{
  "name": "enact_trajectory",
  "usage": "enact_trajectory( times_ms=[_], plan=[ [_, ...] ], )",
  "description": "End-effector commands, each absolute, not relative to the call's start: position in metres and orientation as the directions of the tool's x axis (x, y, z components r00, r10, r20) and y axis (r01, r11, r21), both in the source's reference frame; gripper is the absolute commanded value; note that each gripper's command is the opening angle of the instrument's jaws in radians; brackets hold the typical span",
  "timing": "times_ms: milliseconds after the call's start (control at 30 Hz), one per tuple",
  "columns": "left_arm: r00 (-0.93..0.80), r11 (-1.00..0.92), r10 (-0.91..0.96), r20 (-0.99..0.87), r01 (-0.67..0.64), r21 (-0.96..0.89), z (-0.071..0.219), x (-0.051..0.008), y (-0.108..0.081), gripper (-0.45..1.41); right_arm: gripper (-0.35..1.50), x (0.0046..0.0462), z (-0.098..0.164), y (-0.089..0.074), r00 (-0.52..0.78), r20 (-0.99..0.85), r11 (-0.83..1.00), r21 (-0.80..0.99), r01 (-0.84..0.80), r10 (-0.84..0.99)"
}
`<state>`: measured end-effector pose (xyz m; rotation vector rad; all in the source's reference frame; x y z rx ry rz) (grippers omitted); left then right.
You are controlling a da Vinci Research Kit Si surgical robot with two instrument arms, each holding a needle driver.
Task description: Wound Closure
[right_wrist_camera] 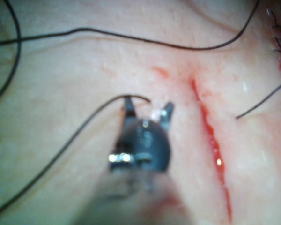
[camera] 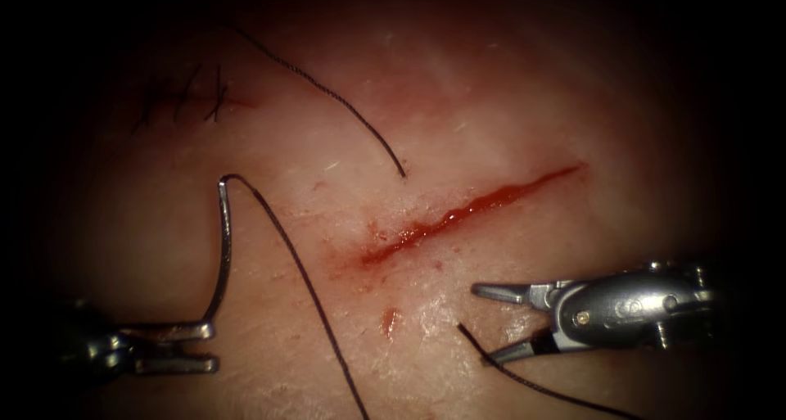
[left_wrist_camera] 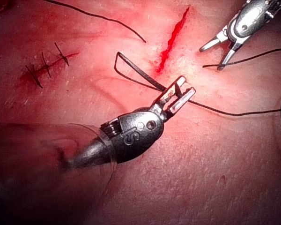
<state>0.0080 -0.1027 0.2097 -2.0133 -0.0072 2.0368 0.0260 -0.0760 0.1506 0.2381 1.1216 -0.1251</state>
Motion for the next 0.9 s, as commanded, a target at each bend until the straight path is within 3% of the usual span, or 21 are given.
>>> enact_trajectory(
  times_ms=[33,500,533,600,633,900],
  plan=[
    [0.011,-0.961,0.202,-0.979,-0.189,-0.2,0.2102,0.0073,-0.1038,-0.45,1.13,0.0267,0.1511,-0.0769,0.429,-0.903,0.967,0.128,0.22,0.022],
    [0.013,-0.962,0.201,-0.979,-0.185,-0.2,0.2098,0.0072,-0.1041,-0.45,1.08,0.03,0.1505,-0.0785,0.421,-0.907,0.962,0.121,0.244,0.007],
    [0.013,-0.962,0.201,-0.979,-0.185,-0.2,0.2098,0.0072,-0.1041,-0.45,0.98,0.0299,0.1505,-0.0786,0.415,-0.91,0.96,0.122,0.253,0.007],
    [0.013,-0.962,0.201,-0.979,-0.185,-0.2,0.2098,0.0072,-0.1041,-0.45,-0.06,0.0294,0.1506,-0.0787,0.414,-0.91,0.939,0.137,0.315,-0.006],
    [0.013,-0.962,0.202,-0.979,-0.185,-0.2,0.2097,0.0072,-0.1042,-0.45,-0.3,0.0292,0.1506,-0.0787,0.419,-0.908,0.934,0.139,0.328,-0.012],
    [0.014,-0.962,0.201,-0.979,-0.183,-0.2,0.2097,0.0072,-0.1042,-0.45,-0.35,0.0275,0.1508,-0.0781,0.434,-0.901,0.942,0.151,0.3,0.006]
  ],
)
